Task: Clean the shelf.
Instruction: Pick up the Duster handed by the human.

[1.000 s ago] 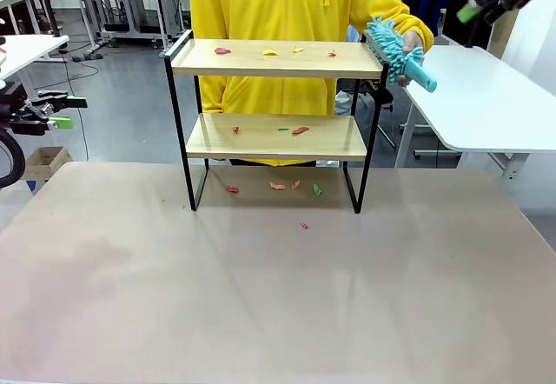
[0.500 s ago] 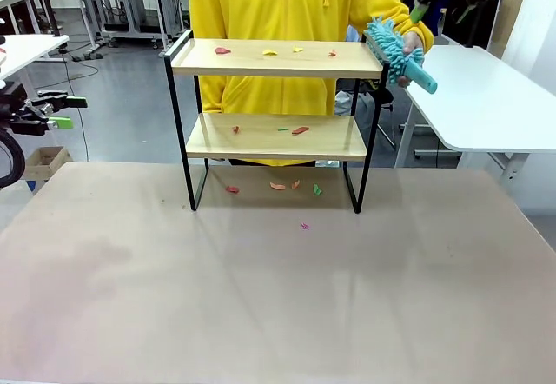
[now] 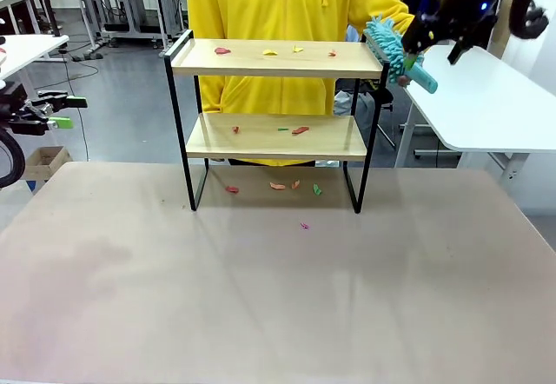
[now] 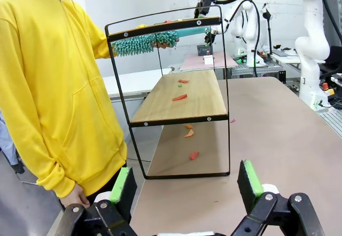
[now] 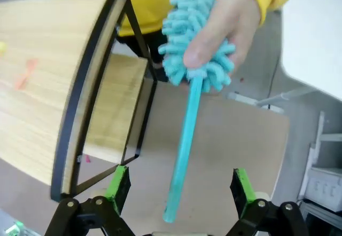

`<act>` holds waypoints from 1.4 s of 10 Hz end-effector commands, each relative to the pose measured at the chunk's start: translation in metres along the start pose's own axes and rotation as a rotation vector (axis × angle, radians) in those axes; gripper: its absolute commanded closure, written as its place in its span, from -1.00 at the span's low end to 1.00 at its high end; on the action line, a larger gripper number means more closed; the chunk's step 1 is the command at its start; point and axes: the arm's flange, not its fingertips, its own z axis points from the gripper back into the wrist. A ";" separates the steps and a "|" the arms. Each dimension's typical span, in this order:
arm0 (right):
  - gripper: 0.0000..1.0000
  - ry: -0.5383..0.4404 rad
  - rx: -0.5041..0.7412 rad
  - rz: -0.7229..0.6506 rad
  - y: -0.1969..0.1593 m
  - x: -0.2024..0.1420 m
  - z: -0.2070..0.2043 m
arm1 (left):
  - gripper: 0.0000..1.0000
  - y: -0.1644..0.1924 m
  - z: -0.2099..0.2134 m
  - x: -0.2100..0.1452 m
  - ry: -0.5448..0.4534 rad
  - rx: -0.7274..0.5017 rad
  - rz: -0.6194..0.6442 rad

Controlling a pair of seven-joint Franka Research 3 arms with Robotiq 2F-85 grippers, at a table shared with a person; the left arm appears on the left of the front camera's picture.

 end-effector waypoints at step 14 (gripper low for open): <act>1.00 0.056 -0.094 -0.167 0.003 -0.012 -0.023 | -1.00 0.000 0.000 0.002 0.002 -0.003 -0.004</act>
